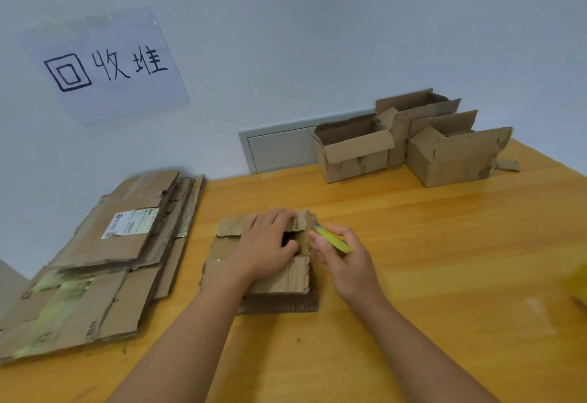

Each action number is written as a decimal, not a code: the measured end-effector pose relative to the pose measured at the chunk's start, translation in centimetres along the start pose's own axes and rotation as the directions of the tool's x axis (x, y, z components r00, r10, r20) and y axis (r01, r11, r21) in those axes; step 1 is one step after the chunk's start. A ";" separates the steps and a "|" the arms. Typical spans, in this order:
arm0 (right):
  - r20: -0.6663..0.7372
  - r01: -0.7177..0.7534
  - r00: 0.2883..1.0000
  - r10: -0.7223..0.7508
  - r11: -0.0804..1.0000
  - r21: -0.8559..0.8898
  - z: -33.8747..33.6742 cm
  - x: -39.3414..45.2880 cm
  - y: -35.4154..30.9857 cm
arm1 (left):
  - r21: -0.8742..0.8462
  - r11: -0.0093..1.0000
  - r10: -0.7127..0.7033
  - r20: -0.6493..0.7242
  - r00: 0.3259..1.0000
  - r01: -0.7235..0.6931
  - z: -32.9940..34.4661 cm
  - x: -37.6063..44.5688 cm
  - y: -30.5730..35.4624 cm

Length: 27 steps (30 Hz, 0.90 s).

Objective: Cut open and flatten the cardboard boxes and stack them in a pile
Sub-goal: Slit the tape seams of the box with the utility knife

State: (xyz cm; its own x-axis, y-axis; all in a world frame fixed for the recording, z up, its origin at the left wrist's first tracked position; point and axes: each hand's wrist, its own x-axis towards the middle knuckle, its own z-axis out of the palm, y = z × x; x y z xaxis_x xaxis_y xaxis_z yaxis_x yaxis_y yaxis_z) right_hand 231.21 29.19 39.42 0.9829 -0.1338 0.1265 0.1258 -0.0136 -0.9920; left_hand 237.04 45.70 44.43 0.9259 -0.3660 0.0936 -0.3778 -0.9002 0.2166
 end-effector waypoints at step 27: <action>-0.006 -0.307 0.951 0.309 0.947 0.088 -0.5 5.2 -2.2 | -0.098 0.994 -0.053 -0.078 0.996 0.045 1.0 -0.5 -0.5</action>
State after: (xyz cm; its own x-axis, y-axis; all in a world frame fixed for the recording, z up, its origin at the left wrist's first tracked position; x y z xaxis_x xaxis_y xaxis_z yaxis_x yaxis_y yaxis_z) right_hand 235.92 28.01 42.29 0.9729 -0.1370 -0.1863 -0.1710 0.1158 -0.9784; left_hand 236.78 46.08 43.33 0.9415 -0.2981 0.1573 -0.3339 -0.8884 0.3149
